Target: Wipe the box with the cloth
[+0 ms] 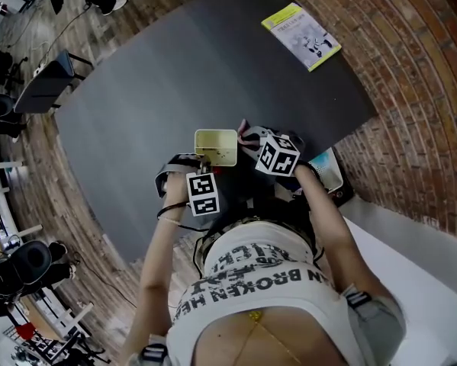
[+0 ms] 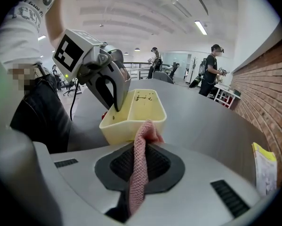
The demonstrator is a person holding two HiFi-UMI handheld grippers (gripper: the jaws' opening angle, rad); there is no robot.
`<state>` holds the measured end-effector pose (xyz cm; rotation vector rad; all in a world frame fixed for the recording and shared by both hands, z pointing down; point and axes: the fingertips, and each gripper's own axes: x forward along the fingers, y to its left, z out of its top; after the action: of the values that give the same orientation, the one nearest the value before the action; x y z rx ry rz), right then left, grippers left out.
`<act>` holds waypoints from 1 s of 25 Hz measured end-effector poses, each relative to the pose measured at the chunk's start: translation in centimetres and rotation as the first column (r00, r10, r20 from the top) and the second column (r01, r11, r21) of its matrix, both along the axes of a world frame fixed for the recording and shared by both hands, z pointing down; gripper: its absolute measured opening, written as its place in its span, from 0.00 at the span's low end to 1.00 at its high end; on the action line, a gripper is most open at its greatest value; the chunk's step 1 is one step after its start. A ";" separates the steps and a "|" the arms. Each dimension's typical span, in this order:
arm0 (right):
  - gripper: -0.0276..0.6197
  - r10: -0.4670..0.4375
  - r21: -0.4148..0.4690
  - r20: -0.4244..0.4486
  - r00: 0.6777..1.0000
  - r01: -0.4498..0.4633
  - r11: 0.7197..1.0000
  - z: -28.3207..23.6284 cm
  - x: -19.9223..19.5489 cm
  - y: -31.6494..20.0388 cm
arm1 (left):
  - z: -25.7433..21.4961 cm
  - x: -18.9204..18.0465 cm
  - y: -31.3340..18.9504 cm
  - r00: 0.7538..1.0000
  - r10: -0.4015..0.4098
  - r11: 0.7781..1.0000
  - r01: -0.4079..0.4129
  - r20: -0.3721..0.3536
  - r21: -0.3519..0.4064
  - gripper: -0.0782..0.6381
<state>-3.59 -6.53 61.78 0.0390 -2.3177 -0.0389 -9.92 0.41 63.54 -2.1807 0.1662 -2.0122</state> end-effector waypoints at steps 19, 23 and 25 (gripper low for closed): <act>0.07 0.022 -0.047 0.013 1.000 -0.022 0.999 0.8 -0.1 5.8 | 0.4 0.2 -0.1 0.996 -0.079 0.997 0.078 -0.034 -0.028 0.15; 0.07 0.080 -0.047 0.022 0.997 -0.079 0.996 0.8 0.4 5.6 | 0.3 1.0 -0.3 0.984 -0.170 0.985 0.168 -0.060 -0.041 0.15; 0.07 0.115 -0.043 0.018 0.993 -0.114 0.993 0.9 0.7 5.1 | 0.4 1.4 -0.3 0.972 -0.225 0.974 0.223 -0.061 -0.041 0.15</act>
<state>-2.92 -1.47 62.70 0.1516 -2.3315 0.0681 -8.49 0.08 63.90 -2.3439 0.4075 -2.0700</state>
